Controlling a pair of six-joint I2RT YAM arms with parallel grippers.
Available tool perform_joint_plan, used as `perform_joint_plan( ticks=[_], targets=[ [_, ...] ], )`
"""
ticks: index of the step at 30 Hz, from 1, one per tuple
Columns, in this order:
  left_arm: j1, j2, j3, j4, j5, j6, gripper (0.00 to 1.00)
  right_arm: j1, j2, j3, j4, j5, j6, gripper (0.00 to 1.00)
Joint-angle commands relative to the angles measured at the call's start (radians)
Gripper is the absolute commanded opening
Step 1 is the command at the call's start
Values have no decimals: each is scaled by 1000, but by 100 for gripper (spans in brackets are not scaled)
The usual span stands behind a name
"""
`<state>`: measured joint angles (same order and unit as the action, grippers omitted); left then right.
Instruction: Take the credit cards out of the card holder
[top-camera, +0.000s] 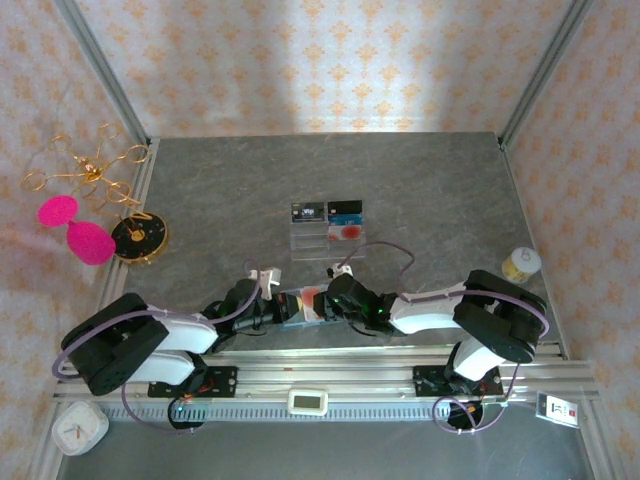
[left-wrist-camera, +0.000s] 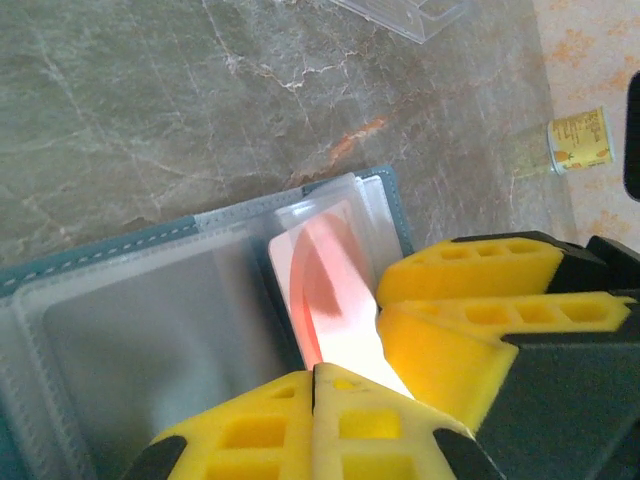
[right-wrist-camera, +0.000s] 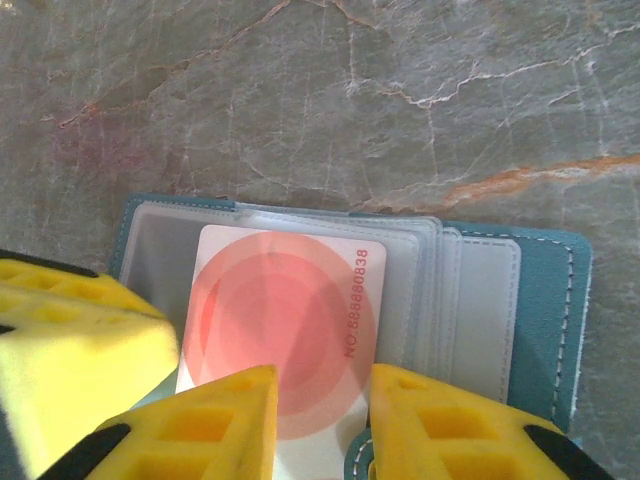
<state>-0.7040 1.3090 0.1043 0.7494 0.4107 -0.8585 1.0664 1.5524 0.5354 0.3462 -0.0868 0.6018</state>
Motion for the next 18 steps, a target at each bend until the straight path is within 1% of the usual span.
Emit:
perform_joint_plan(
  ticks=[1,4,8,9,11,13,18],
  targets=[
    [11,-47,-11,-53,-16,18,0,9,31,-28,-33,-28,17,29],
    [11,-63,-13,-48,-17,13,0,10,36,-25,-34,-29,17,29],
    [10,-26,-16,25,8,1,1,10,43,-21,-33,-37,13,29],
    [6,-12,-13,34,11,-2,11,10,44,-22,-32,-36,14,29],
    [4,6,-14,52,1,-8,22,10,43,-21,-32,-37,15,29],
    [3,25,-12,64,-7,-11,26,9,43,-20,-34,-37,12,29],
    [3,82,-6,107,-1,-16,27,10,43,-20,-35,-36,13,29]
  ],
)
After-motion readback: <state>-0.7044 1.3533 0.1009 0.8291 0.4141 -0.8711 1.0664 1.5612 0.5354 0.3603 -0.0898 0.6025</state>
